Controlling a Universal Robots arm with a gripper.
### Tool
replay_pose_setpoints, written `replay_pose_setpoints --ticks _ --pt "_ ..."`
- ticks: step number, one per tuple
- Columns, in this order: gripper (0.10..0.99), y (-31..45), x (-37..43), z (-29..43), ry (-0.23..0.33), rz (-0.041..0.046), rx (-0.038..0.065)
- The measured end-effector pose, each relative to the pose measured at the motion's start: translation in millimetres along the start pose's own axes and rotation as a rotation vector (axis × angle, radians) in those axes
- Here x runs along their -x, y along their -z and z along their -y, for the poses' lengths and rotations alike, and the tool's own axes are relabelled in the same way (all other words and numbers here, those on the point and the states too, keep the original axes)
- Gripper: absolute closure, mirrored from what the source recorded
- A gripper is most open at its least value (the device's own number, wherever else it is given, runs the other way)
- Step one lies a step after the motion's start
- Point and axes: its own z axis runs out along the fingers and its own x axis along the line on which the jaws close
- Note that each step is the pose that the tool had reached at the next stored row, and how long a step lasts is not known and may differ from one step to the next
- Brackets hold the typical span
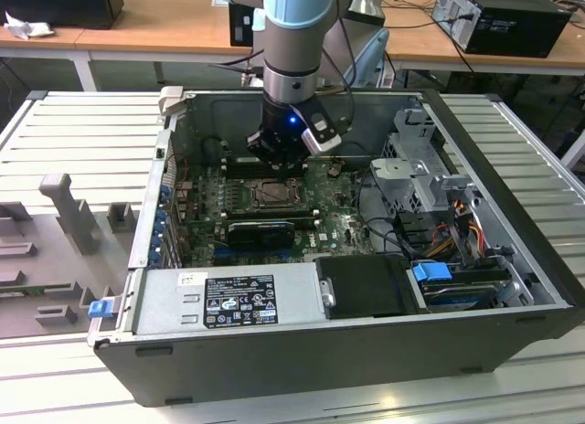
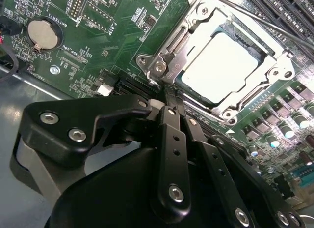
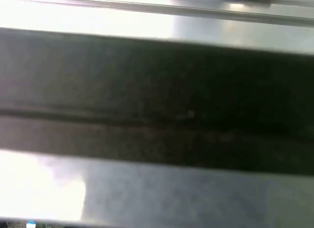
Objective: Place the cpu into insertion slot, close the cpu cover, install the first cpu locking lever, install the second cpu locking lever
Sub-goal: 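Install the first cpu locking lever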
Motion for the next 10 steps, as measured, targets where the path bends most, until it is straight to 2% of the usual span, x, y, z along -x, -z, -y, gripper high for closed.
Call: replay_pose_setpoints --ticks 3,8,10 --pt "0.980 1.4 0.1 -0.2 0.000 0.0006 0.002" --pt "0.980 16.6 0.2 -1.4 0.000 0.0002 0.001" --pt "0.980 18.2 0.2 -1.6 0.000 0.0003 0.001"
